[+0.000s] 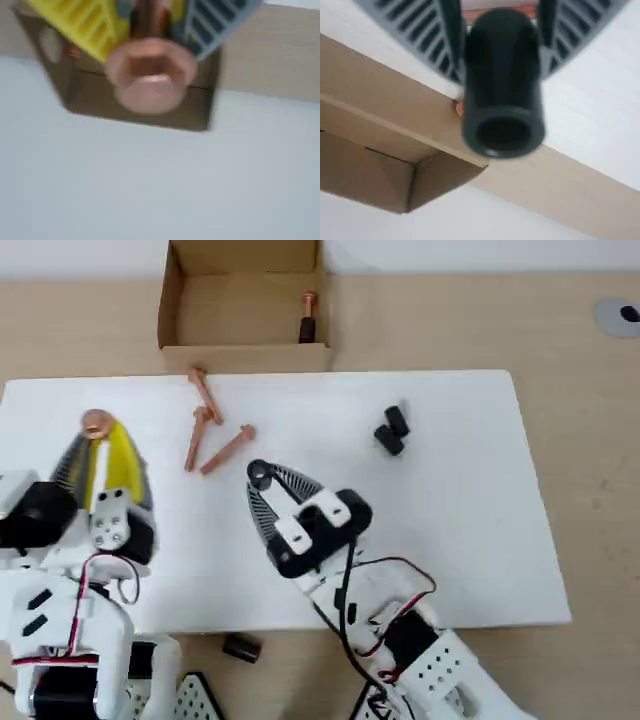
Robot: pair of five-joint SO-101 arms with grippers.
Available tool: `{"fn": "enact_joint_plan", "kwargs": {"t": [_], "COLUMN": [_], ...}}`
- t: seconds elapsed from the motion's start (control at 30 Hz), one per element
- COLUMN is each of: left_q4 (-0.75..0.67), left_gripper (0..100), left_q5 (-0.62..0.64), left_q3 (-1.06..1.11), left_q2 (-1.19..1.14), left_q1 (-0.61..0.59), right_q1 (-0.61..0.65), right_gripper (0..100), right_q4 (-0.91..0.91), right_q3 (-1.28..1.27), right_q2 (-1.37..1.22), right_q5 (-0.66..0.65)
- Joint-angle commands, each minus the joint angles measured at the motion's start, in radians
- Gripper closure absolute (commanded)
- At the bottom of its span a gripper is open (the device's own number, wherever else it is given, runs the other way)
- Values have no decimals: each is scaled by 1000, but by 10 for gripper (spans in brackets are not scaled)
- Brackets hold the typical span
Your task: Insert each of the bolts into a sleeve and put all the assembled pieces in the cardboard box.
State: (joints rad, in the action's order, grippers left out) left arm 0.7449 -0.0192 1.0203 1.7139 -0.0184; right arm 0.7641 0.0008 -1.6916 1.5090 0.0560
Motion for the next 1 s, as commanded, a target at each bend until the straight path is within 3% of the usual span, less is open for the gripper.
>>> {"fn": "enact_joint_plan", "kwargs": {"t": [0.0, 0.4, 0.57, 0.77, 0.97], "left_q4": [-31, -31, -37, -193, -241], "left_gripper": [992, 994, 994, 995, 995], "left_q5": [-9, -132, -195, -239, -235], "left_q3": [-49, -57, -57, 46, 166], "left_q2": [-4, 1, 1, 1, 4], "left_q1": [94, 362, 373, 376, 419], "right_q1": [13, 13, 13, 13, 13], "right_gripper": [988, 988, 988, 988, 988], "right_q4": [-55, -49, 15, 25, 25], "right_q3": [-8, -8, -8, -8, -8], "right_q2": [36, 28, 27, 35, 35], "right_q5": [-5, -3, -2, -2, -2]}}
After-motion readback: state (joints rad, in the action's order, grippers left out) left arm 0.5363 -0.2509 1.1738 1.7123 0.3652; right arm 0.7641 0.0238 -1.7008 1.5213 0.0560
